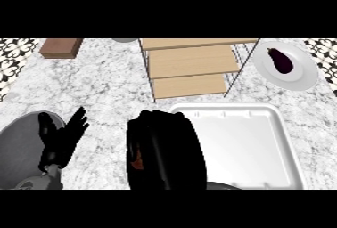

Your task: Pick the sweet potato from the tray and place it in the tiered shelf

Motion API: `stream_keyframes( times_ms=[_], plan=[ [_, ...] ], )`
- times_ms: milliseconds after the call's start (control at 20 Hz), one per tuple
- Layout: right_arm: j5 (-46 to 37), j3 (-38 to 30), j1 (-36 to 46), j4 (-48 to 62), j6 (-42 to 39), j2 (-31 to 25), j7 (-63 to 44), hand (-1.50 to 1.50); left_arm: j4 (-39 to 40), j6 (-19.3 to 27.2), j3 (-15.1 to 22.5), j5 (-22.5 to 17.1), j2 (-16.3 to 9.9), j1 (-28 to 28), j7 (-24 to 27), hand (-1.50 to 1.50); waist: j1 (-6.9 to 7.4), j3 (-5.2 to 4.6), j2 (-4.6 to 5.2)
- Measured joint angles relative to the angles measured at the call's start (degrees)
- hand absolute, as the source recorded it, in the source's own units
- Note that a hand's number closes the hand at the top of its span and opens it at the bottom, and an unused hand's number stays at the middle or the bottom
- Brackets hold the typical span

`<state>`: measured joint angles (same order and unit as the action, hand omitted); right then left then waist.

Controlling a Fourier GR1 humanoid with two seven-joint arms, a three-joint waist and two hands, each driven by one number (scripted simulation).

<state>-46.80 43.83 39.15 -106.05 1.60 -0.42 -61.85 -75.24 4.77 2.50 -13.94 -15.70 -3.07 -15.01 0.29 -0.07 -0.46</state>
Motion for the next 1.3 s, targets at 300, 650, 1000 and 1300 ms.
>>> stream_keyframes(
  times_ms=[300,650,1000,1300],
  plan=[
    [1.8,-9.8,10.4,-2.7,-4.6,-0.2,-2.9,1.50,-1.4,-0.5,-0.6,-0.2,-0.4,0.2,-0.8,0.00,-0.06,0.00,0.06],
    [5.9,-24.7,20.4,1.4,-9.2,-1.4,-1.8,1.50,-0.8,0.2,-0.5,0.7,0.7,0.1,-0.5,0.00,-0.23,0.00,0.22],
    [8.3,-35.5,29.0,12.3,-11.8,-4.6,1.9,1.50,-0.2,-1.4,-1.3,0.7,0.5,1.0,1.1,0.00,0.16,0.02,0.38],
    [11.4,-41.2,33.3,21.9,-14.5,-8.2,7.1,1.50,-1.1,-1.7,-1.4,1.1,0.8,1.3,0.9,0.00,0.28,0.04,0.45]
  ],
)
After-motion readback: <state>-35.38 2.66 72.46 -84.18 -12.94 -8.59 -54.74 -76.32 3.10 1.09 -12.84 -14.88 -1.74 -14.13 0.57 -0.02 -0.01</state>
